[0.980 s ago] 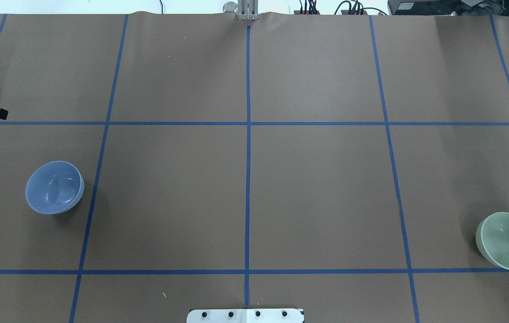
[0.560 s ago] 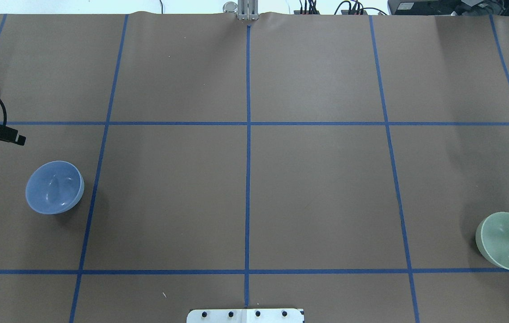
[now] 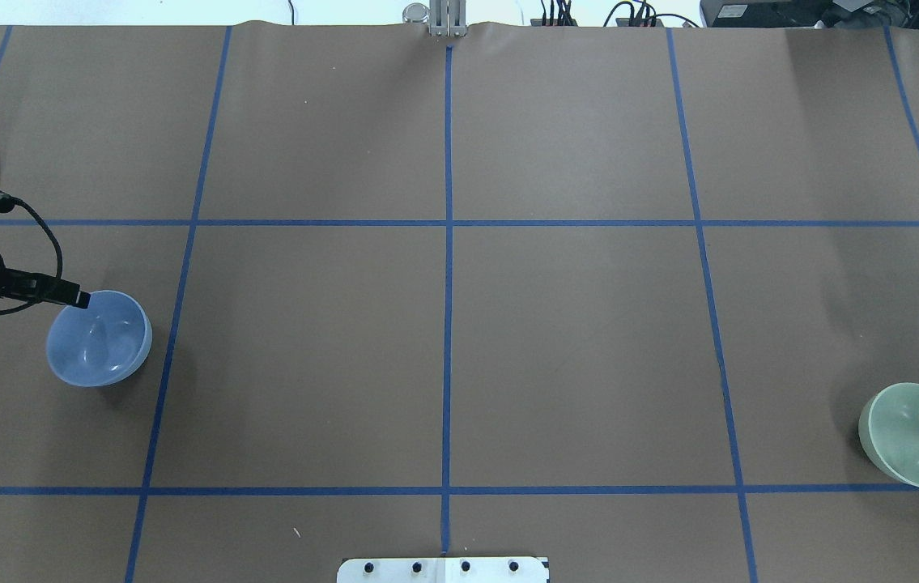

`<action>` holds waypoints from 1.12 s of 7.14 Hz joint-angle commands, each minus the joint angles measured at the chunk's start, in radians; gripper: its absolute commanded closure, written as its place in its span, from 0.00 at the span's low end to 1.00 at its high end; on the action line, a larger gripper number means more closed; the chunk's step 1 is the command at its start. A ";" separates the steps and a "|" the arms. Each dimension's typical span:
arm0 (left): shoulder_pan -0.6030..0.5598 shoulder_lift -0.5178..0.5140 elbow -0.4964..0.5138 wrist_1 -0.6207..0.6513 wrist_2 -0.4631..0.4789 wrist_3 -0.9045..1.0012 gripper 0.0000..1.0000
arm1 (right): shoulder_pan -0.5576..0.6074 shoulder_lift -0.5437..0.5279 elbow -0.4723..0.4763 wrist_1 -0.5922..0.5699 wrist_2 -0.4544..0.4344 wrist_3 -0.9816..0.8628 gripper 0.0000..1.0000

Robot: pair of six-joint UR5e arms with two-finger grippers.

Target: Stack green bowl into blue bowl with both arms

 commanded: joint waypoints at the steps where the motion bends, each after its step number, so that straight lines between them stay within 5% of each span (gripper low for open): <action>1: 0.040 0.008 0.001 -0.002 0.007 -0.007 0.07 | -0.004 -0.002 -0.001 0.001 0.000 0.002 0.00; 3: 0.045 0.007 0.001 -0.002 0.005 -0.008 0.22 | -0.004 0.000 -0.001 0.001 0.000 0.002 0.00; 8: 0.045 0.007 0.011 -0.001 0.008 -0.007 1.00 | -0.004 0.008 -0.004 0.001 -0.006 0.005 0.00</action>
